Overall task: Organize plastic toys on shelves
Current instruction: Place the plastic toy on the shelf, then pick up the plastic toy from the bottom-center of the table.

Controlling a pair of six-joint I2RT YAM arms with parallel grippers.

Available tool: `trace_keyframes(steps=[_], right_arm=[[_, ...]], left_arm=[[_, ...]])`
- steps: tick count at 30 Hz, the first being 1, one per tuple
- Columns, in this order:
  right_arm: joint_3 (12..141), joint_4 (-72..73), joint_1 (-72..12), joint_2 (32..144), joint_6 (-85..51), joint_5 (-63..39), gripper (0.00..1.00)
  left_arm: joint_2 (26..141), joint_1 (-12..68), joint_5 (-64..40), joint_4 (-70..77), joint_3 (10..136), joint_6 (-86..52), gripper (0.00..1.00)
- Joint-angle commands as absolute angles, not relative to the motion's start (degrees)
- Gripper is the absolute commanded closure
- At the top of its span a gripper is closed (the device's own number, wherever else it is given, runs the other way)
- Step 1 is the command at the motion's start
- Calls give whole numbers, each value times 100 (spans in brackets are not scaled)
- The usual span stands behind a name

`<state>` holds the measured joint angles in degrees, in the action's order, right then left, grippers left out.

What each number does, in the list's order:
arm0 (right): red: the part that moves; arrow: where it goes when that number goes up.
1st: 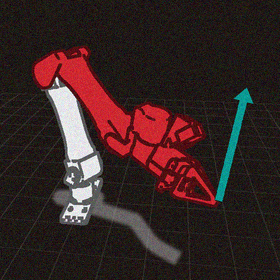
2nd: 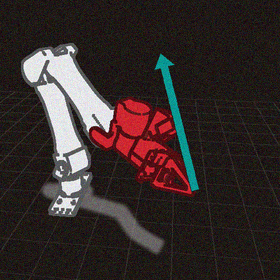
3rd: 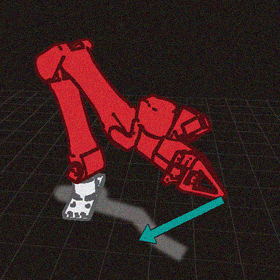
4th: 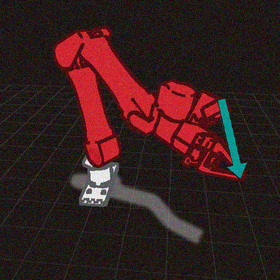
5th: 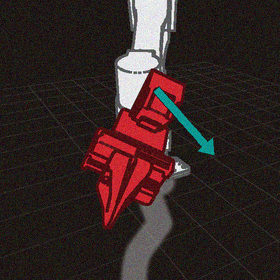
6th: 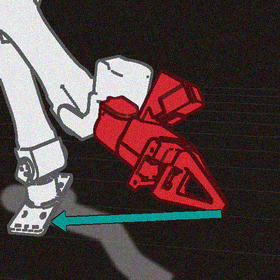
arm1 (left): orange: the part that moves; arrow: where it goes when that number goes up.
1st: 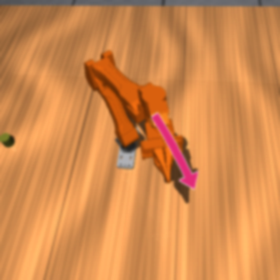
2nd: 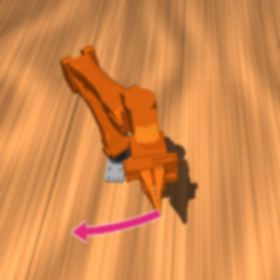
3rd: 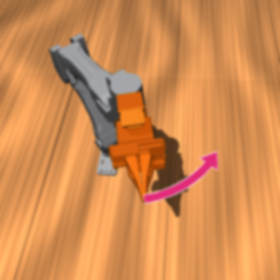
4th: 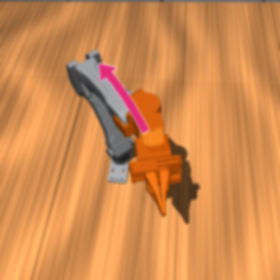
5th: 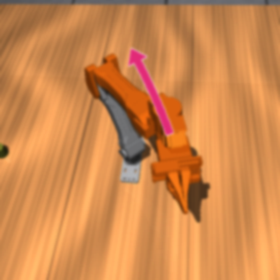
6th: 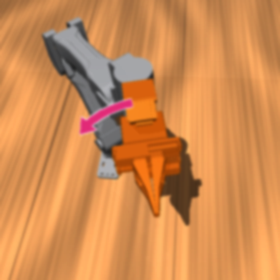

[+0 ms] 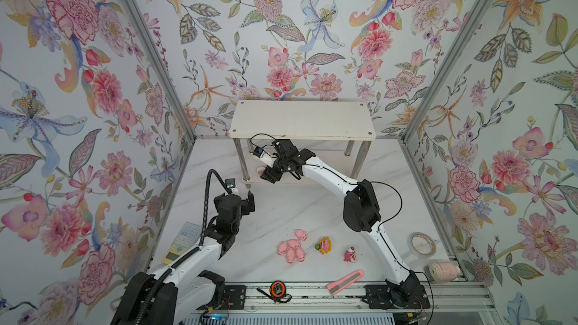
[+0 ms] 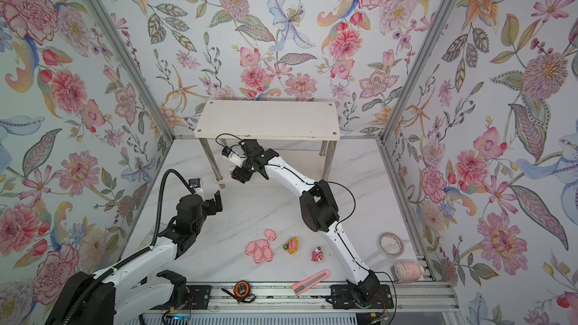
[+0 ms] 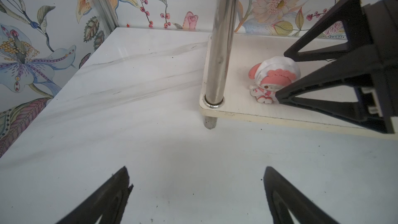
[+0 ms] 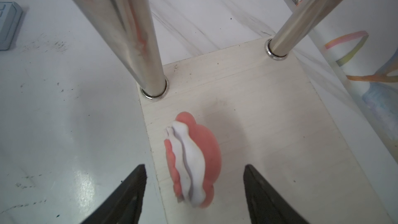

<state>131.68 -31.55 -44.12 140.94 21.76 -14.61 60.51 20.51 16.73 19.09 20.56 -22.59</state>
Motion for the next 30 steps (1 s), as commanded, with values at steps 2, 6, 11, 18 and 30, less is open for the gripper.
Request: trace_keyframes(steps=[2, 6, 11, 18, 30], right_arm=[[12555, -2939, -4296, 13485, 1761, -1487, 23], [11464, -2294, -4294, 12751, 1429, -1349, 21], [9877, -1697, -4299, 11681, 923, -1075, 20], [7367, -1744, -4624, 9780, 42, -160, 21], [5336, -3932, -5014, 8080, -1992, -463, 20]], left_arm=[[5859, 1983, 1639, 1916, 2042, -2327, 3], [5727, 1978, 1608, 1910, 2010, -2290, 3], [5685, 2060, 1259, 2000, 1987, -2234, 4], [5898, 2501, 1279, 2333, 1949, -2227, 6], [6956, 3012, 1336, 3133, 2363, -2256, 6]])
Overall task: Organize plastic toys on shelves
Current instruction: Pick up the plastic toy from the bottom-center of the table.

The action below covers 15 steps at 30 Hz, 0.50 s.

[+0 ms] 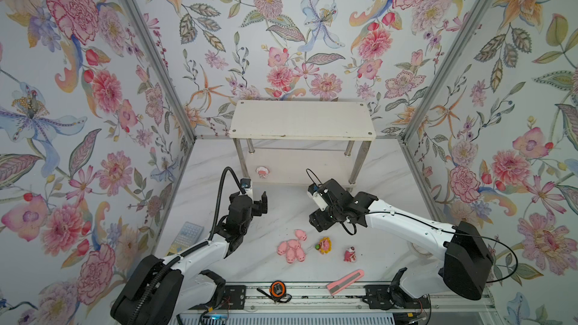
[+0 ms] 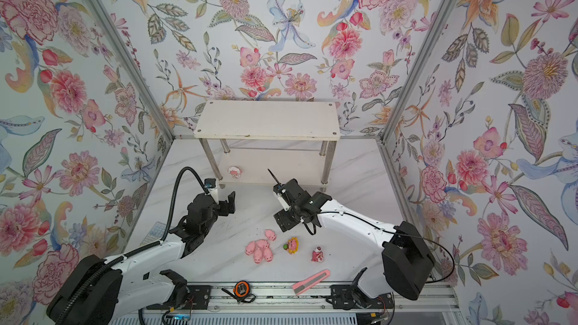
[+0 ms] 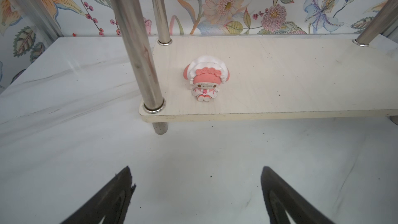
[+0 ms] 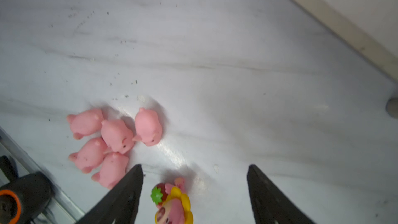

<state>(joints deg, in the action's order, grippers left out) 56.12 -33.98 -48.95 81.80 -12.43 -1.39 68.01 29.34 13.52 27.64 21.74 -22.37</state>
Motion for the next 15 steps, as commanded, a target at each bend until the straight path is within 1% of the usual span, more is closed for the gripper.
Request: trace_keyframes(steps=[1, 8, 15], right_arm=[[5234, -3920, -5058, 8096, -2120, -558, 20], [4942, -3896, -5227, 8207, -2579, -674, 22], [4781, -3710, -5284, 8386, -2689, -1057, 29]], left_arm=[[7022, 3031, 1319, 3189, 2381, -2284, 6], [7082, 3097, 1392, 3151, 2482, -2220, 6], [6969, 3094, 1581, 3080, 2421, -2145, 4]])
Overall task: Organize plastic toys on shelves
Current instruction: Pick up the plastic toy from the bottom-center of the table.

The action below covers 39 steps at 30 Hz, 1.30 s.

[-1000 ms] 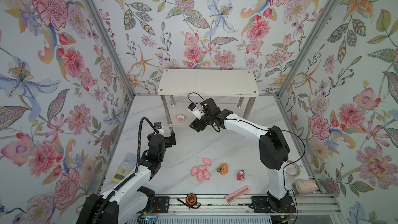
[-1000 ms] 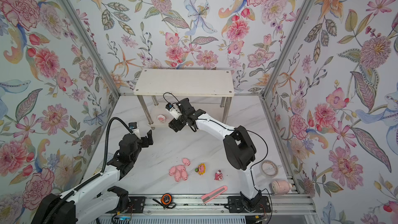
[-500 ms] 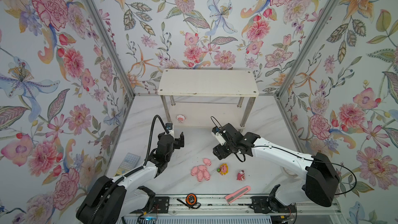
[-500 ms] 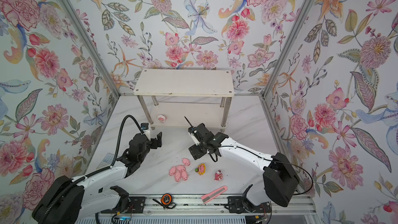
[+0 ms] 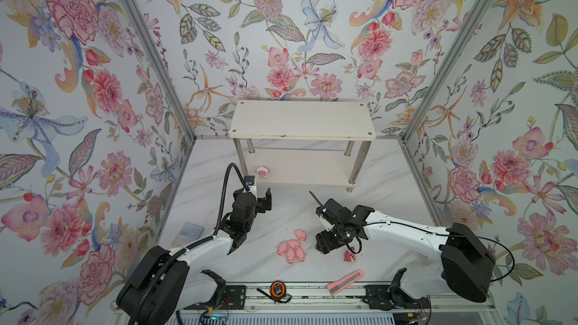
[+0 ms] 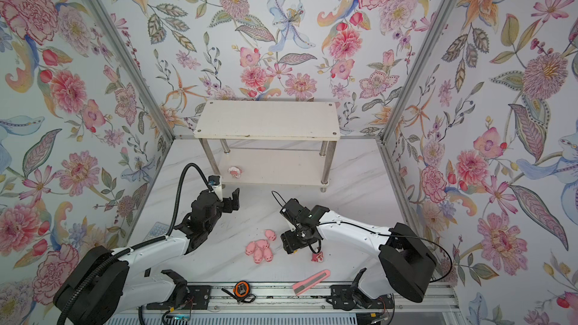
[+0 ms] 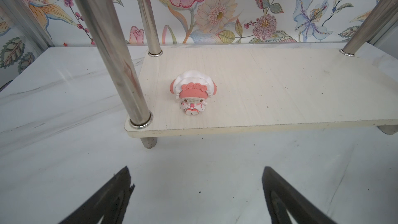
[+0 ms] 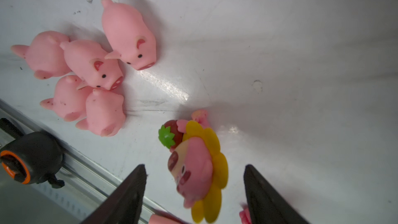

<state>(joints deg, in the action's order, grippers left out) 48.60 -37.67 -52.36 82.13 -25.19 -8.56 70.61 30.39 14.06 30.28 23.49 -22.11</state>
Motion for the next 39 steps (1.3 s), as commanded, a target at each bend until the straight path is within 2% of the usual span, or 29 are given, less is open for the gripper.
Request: trace_keyframes(steps=[1, 10, 17, 20, 24, 29, 33, 39], right_arm=[[4768, -3705, -5289, 8418, -2672, -1034, 31], [4963, -3394, -5170, 8702, -2374, -932, 44], [5139, -3417, -5065, 8892, -1940, -1006, 69], [5339, -3547, -5006, 8942, -1467, -984, 73], [5894, -3770, -4979, 9213, -119, -607, 80], [6737, -3801, -4793, 9483, 1317, -467, 80], [7531, -3815, -4620, 9842, 1906, -639, 79], [8580, -4010, -4735, 10949, 2436, -863, 74]], left_arm=[[6970, 3095, 1594, 3080, 2417, -2145, 3], [6979, 3096, 1615, 3056, 2433, -2119, 2], [6856, 3091, 1748, 2882, 2469, -1973, 2], [6859, 3091, 1779, 2873, 2498, -1925, 1], [6866, 3086, 1826, 2877, 2571, -1866, 1], [6700, 3076, 1846, 2762, 2610, -1773, 1], [6485, 3063, 1935, 2623, 2542, -1697, 1], [6163, 3005, 2066, 2514, 2381, -1749, 1]])
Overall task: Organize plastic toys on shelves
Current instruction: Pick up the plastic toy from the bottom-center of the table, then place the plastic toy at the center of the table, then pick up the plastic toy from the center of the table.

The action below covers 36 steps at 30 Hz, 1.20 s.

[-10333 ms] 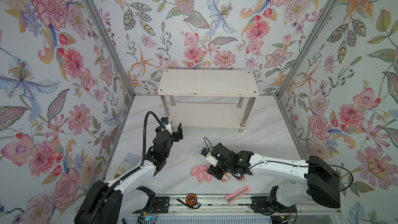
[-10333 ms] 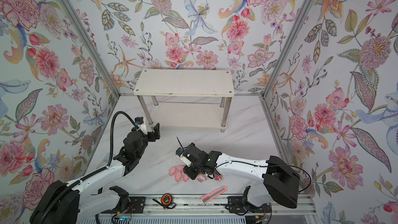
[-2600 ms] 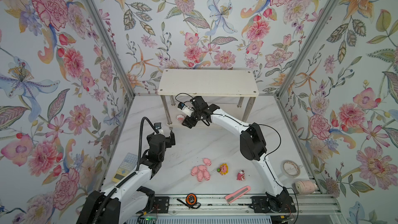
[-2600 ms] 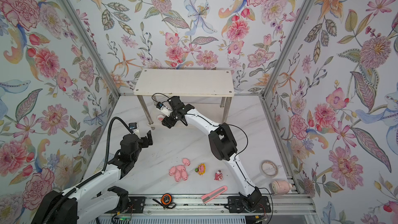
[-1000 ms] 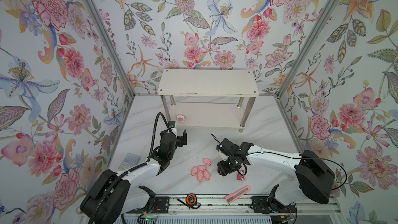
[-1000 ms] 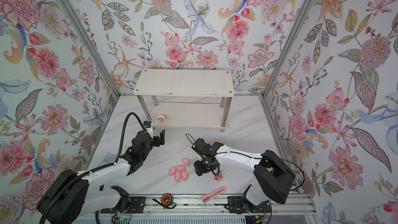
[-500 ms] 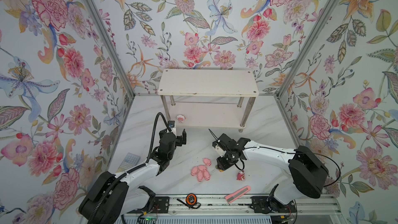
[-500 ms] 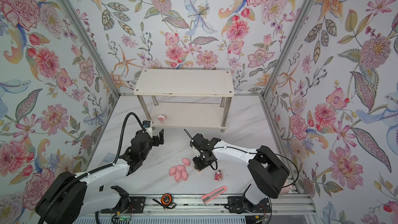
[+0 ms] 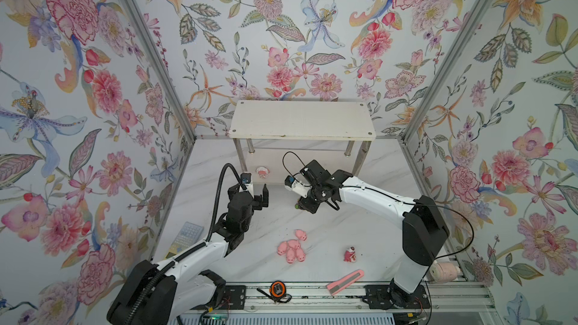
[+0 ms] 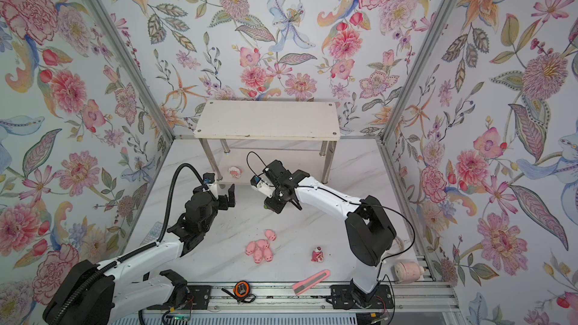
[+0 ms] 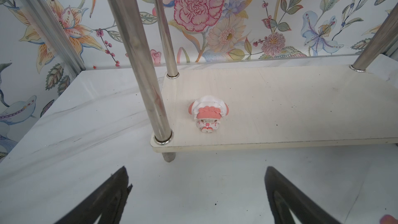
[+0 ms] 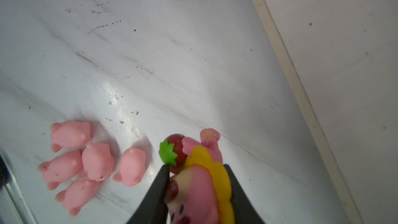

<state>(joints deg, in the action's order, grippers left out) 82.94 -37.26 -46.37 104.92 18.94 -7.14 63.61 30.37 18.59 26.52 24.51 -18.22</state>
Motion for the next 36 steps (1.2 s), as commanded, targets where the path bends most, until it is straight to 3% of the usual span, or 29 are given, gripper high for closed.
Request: trace_keyframes(steps=[1, 7, 12, 16, 21, 27, 32, 36], right_arm=[[8737, -4124, -4734, 11126, 2464, -855, 74], [9176, -4395, -4746, 11739, 2487, -966, 72], [9246, -4388, -4754, 11859, 2383, -1004, 45], [9318, -4384, -4746, 11933, 2185, -938, 39], [9018, -4070, -4681, 11453, 1901, -1001, 33], [7739, -3148, -4382, 10317, 1005, -1489, 26], [6581, -2459, -3889, 9415, 61, -1967, 27], [6000, -2160, -3380, 8907, -610, -2618, 47]], left_arm=[[6113, 3004, 2089, 2492, 2348, -1760, 1], [5858, 2944, 2181, 2299, 2232, -1740, 1], [5893, 2922, 2121, 2327, 2205, -1809, 1], [6010, 2922, 1986, 2406, 2173, -1884, 2], [6187, 2924, 1781, 2560, 2121, -1951, 3], [6475, 2948, 1193, 2990, 2023, -1957, 3], [6841, 3202, 723, 3328, 2058, -1752, 3], [7288, 3447, 627, 3492, 2200, -1757, 5]])
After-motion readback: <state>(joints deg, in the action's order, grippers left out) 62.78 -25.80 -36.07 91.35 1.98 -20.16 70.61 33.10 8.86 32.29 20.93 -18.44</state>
